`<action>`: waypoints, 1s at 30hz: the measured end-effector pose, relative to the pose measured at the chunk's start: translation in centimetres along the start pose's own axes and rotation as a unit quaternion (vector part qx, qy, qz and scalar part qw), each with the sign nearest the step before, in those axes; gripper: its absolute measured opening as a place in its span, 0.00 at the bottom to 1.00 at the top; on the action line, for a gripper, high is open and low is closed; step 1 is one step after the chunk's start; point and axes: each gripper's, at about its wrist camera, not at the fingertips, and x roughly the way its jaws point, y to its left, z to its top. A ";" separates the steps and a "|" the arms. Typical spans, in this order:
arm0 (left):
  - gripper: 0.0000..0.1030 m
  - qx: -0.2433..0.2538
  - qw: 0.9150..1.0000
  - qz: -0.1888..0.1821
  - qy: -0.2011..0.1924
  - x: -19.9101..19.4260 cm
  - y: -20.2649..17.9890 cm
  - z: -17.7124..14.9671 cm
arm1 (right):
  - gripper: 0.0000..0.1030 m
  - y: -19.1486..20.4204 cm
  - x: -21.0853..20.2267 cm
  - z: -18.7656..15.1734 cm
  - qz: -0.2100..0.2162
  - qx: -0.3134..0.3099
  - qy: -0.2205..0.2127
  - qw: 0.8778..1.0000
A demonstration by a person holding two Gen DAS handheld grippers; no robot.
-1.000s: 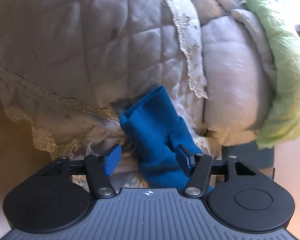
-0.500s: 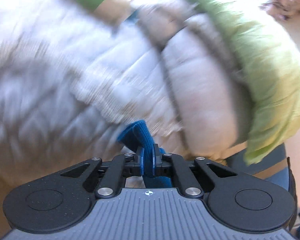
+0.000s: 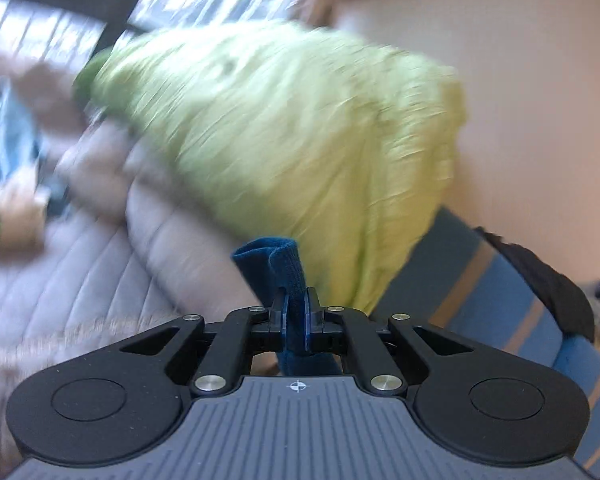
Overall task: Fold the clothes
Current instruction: 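Lift the held cuff with the left tool above the sweatshirt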
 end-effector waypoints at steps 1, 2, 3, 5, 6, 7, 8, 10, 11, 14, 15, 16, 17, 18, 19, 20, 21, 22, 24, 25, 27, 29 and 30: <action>0.07 0.014 1.000 0.008 -0.007 -0.2 0.0 -0.3 | 1.00 0.0 0.0 0.0 0.001 0.000 0.000 1.000; 0.07 0.020 0.999 0.028 -0.007 0.0 0.5 -1.1 | 1.00 0.0 0.0 0.0 0.002 0.000 0.001 1.000; 0.07 0.017 0.998 0.053 0.003 0.4 1.3 -2.2 | 1.00 0.0 0.0 -0.1 0.003 0.000 0.001 1.000; 0.07 -0.014 0.994 0.104 0.039 1.7 4.0 -5.1 | 1.00 -0.1 0.0 -0.1 0.005 0.002 0.001 1.000; 0.07 -0.036 0.990 0.124 0.058 2.2 5.4 -6.6 | 1.00 -0.2 0.0 -0.1 0.007 0.004 0.001 1.000; 0.07 -0.056 0.985 0.142 0.076 2.7 6.9 -8.0 | 1.00 -0.3 -0.1 -0.1 0.008 0.005 0.001 1.000; 0.07 -0.069 0.982 0.152 0.088 2.9 7.7 -9.1 | 1.00 -0.3 -0.1 -0.1 0.008 0.006 0.000 1.000; 0.07 -0.094 0.974 0.173 0.111 3.4 9.3 -11.4 | 1.00 -0.4 -0.2 -0.1 0.009 0.008 -0.002 1.000; 0.07 -0.105 0.970 0.182 0.122 3.6 10.0 -12.4 | 1.00 -0.4 -0.2 -0.1 0.009 0.009 -0.002 1.000; 0.07 -0.089 0.970 0.183 0.130 3.7 9.5 -13.0 | 1.00 -0.4 -0.1 -0.1 0.009 0.009 -0.002 1.000; 0.07 -0.080 0.972 0.179 0.128 3.6 8.9 -12.7 | 1.00 -0.4 -0.1 -0.1 0.009 0.009 -0.002 1.000; 0.07 -0.069 0.974 0.176 0.123 3.5 8.2 -12.2 | 1.00 -0.3 -0.1 -0.1 0.009 0.010 -0.002 1.000; 0.07 -0.058 0.976 0.172 0.117 3.5 7.5 -11.7 | 1.00 -0.3 -0.1 -0.1 0.009 0.010 -0.003 1.000; 0.07 -0.047 0.978 0.167 0.111 3.4 6.8 -11.1 | 1.00 -0.4 -0.1 -0.1 0.009 0.011 -0.003 1.000; 0.07 -0.034 0.981 0.160 0.104 3.3 5.9 -10.6 | 1.00 -0.4 -0.2 -0.1 0.010 0.012 -0.004 1.000; 0.07 -0.018 0.984 0.151 0.097 3.4 4.8 -10.0 | 1.00 -0.4 -0.2 -0.1 0.010 0.014 -0.005 1.000; 0.07 -0.002 0.986 0.142 0.090 3.6 3.5 -9.5 | 1.00 -0.5 -0.2 -0.1 0.011 0.015 -0.007 1.000; 0.07 0.014 0.987 0.134 0.084 3.8 2.2 -9.0 | 1.00 -0.6 -0.3 -0.1 0.011 0.017 -0.008 1.000; 0.07 0.042 0.990 0.110 0.078 4.3 -0.8 -8.3 | 1.00 -0.7 -0.3 -0.1 0.013 0.021 -0.009 1.000; 0.07 0.056 0.991 0.098 0.075 4.5 -2.3 -8.0 | 1.00 -0.8 -0.3 -0.1 0.014 0.023 -0.010 1.000; 0.08 0.083 0.991 0.074 0.069 5.0 -5.2 -7.4 | 1.00 -0.8 -0.3 -0.1 0.015 0.025 -0.012 0.999; 0.08 0.107 0.991 0.046 0.065 5.5 -8.2 -7.2 | 1.00 -0.8 -0.4 -0.1 0.015 0.027 -0.014 0.999; 0.08 0.120 0.990 0.034 0.063 5.7 -9.7 -7.2 | 1.00 -0.8 -0.4 -0.2 0.015 0.027 -0.015 0.999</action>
